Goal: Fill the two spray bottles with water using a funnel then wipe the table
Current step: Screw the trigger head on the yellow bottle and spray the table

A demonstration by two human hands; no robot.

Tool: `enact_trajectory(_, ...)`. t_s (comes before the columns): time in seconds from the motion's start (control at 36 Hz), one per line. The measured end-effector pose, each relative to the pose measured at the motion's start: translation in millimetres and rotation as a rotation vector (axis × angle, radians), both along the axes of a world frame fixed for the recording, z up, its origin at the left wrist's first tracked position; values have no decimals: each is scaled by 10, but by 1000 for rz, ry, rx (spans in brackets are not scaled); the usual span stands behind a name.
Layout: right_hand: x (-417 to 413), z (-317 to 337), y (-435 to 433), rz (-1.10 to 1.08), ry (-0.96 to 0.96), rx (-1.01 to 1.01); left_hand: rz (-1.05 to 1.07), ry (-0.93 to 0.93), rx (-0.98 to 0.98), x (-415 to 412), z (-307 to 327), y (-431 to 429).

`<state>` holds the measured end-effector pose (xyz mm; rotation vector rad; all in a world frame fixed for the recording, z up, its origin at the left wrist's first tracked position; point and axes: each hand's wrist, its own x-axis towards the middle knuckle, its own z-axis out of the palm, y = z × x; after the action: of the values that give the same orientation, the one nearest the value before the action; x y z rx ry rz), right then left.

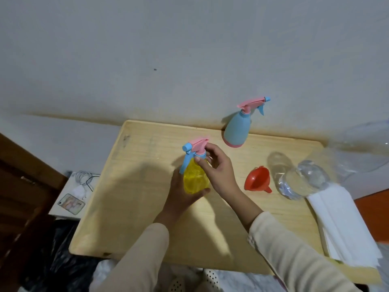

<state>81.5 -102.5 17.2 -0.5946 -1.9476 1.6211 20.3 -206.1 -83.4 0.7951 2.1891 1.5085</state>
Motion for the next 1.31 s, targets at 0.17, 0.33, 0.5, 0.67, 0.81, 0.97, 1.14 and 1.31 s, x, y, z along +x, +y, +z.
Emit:
enact_trajectory(0.17, -30, -5, 120, -11, -39, -4, 8, -42, 21, 5, 23, 161)
enact_trajectory(0.33, -44, 82, 362, -76, -42, -51, -127, 26, -73, -153, 170, 183)
enact_trajectory(0.5, -36, 297, 452, -27, 22, -180, -230, 28, 27, -136, 507, 147)
enact_trajectory(0.67, -39, 510, 486, -58, 98, -210, -264, 28, 43, -170, 849, 132)
enact_trajectory(0.81, -62, 700, 450, -138, 78, -183, -320, 74, 32, -172, 980, 106)
enact_trajectory(0.97, -94, 812, 290, -142, 142, -249, -299, 79, 54, -125, 1178, 117)
enact_trajectory(1.14, -116, 911, 183, -235, 301, -438, -250, 49, 117, -111, 1337, 64)
enact_trajectory(1.31, -159, 982, 63, -196, 280, -384, -236, 61, 119, -102, 1409, -1)
